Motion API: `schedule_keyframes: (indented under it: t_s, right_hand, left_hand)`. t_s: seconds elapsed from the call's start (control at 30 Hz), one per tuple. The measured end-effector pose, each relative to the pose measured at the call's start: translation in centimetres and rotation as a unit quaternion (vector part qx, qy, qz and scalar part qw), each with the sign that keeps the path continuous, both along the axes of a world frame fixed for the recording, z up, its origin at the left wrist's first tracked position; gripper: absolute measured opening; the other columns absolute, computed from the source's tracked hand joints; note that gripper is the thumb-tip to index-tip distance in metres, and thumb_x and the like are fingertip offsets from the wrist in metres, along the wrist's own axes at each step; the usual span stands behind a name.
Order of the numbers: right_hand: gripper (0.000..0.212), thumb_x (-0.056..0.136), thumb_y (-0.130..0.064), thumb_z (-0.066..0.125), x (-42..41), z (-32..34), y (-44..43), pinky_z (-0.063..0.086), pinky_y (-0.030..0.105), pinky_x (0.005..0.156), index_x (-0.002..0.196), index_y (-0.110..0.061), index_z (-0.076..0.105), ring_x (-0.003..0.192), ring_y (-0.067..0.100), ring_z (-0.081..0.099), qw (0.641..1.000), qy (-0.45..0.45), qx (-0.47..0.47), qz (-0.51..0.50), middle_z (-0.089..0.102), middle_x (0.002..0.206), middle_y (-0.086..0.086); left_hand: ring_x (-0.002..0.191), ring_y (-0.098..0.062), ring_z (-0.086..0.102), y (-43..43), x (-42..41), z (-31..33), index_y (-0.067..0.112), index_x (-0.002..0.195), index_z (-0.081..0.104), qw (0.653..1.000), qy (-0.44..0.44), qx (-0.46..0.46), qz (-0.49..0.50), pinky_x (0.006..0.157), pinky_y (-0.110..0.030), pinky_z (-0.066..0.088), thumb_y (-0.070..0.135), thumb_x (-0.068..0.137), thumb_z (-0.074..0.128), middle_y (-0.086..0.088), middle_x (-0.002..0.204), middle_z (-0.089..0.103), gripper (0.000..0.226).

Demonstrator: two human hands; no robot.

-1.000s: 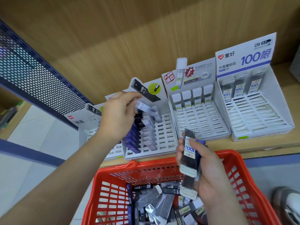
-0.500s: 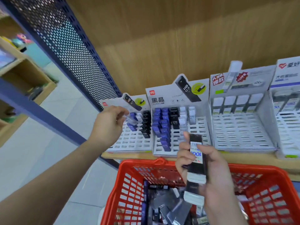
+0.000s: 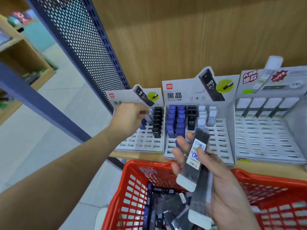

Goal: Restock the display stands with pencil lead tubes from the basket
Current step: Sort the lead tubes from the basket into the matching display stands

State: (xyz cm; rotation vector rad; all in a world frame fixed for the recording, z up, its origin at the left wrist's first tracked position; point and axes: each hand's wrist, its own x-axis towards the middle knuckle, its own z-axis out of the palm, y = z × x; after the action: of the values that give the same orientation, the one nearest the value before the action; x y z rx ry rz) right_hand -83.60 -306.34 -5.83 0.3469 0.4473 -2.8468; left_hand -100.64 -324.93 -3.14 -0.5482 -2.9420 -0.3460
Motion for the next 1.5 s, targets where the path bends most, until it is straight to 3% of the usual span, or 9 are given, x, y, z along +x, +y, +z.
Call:
schedule_keyframes:
  t_s: [0.2,0.33,0.47,0.6,0.73,0.87,1.13,1.3,1.5]
  right_hand:
    - [0.032,0.07,-0.01,0.072,0.0,-0.1,-0.5,0.06,0.042,0.06,0.101,-0.005,0.076,0.077,0.031,0.074,1.0,-0.012,0.024,0.006,0.071,0.093,0.019]
    - [0.077,0.048,-0.013,0.096,-0.2,-0.2,-0.7,0.059,0.044,0.067,0.119,-0.004,0.068,0.077,0.034,0.071,1.0,0.012,0.011,0.014,0.065,0.09,0.021]
    - [0.083,0.041,-0.015,0.099,-0.2,-0.1,-1.0,0.059,0.042,0.063,0.119,-0.008,0.069,0.079,0.034,0.073,1.0,0.013,0.023,0.015,0.068,0.091,0.023]
    - [0.043,0.07,-0.013,0.078,-0.1,0.9,-1.4,0.06,0.038,0.057,0.113,-0.009,0.071,0.073,0.032,0.072,1.0,-0.019,0.002,-0.012,0.07,0.09,0.023]
    - [0.021,0.092,-0.013,0.053,-0.3,2.0,-1.6,0.061,0.044,0.075,0.096,-0.006,0.073,0.086,0.032,0.074,0.992,-0.088,-0.044,-0.075,0.07,0.086,0.018]
    - [0.022,0.099,-0.022,0.046,-0.2,2.8,-2.2,0.055,0.043,0.09,0.112,-0.013,0.062,0.106,0.029,0.07,0.993,-0.068,-0.03,-0.095,0.074,0.104,0.012]
    - [0.031,0.088,-0.025,0.049,1.8,5.5,-3.0,0.061,0.035,0.076,0.115,-0.014,0.059,0.111,0.019,0.068,0.999,0.011,0.028,-0.039,0.068,0.127,0.009]
    - [0.025,0.092,-0.018,0.048,2.6,7.1,-2.3,0.061,0.039,0.078,0.096,-0.013,0.072,0.11,0.022,0.068,0.998,0.015,0.043,-0.048,0.072,0.118,0.01]
    - [0.008,0.098,-0.012,0.052,3.1,10.2,-0.4,0.049,0.024,0.043,0.096,-0.009,0.06,0.046,0.014,0.055,0.987,-0.012,0.155,-0.034,0.063,0.07,0.006]
  left_hand:
    - [0.101,-0.018,0.065,-0.3,-0.6,-0.2,0.015,0.108,0.073,1.0,-0.03,0.007,-0.008,0.09,-0.025,0.047,0.007,0.091,0.061,-0.003,0.105,0.073,0.023]
    - [0.098,-0.03,0.056,-0.2,-0.7,-0.9,0.012,0.104,0.075,0.999,0.005,0.012,-0.035,0.086,-0.033,0.044,0.004,0.09,0.062,-0.008,0.102,0.071,0.021]
    - [0.094,-0.031,0.056,0.6,-0.7,-1.7,0.009,0.093,0.075,0.998,0.026,-0.028,-0.05,0.07,-0.025,0.027,0.002,0.088,0.06,-0.009,0.092,0.07,0.017]
    - [0.101,-0.021,0.052,0.9,-0.3,-1.5,0.015,0.104,0.07,0.999,0.014,-0.043,0.012,0.067,-0.023,0.025,0.013,0.094,0.055,-0.003,0.102,0.069,0.018]
    - [0.069,-0.013,0.055,1.8,3.3,2.0,0.017,0.094,0.069,0.994,-0.058,0.092,0.031,0.059,-0.017,0.039,0.016,0.092,0.059,0.001,0.079,0.066,0.01]
    - [0.054,-0.013,0.057,3.1,10.6,6.0,0.008,0.087,0.061,0.877,-0.337,0.339,0.056,0.052,-0.023,0.05,0.012,0.094,0.057,-0.007,0.066,0.064,0.009]
    - [0.075,-0.017,0.068,3.4,16.1,8.1,0.006,0.112,0.066,0.738,-0.465,0.482,0.087,0.068,-0.028,0.058,0.017,0.084,0.064,-0.014,0.096,0.072,0.03]
    - [0.062,-0.014,0.065,3.1,17.4,10.2,0.005,0.098,0.071,0.782,-0.401,0.465,0.108,0.058,-0.021,0.055,0.006,0.094,0.055,-0.012,0.082,0.07,0.016]
    - [0.058,-0.005,0.05,1.3,18.3,13.1,0.013,0.091,0.076,0.83,-0.316,0.452,0.079,0.058,-0.018,0.043,0.008,0.092,0.06,-0.001,0.067,0.061,0.016]
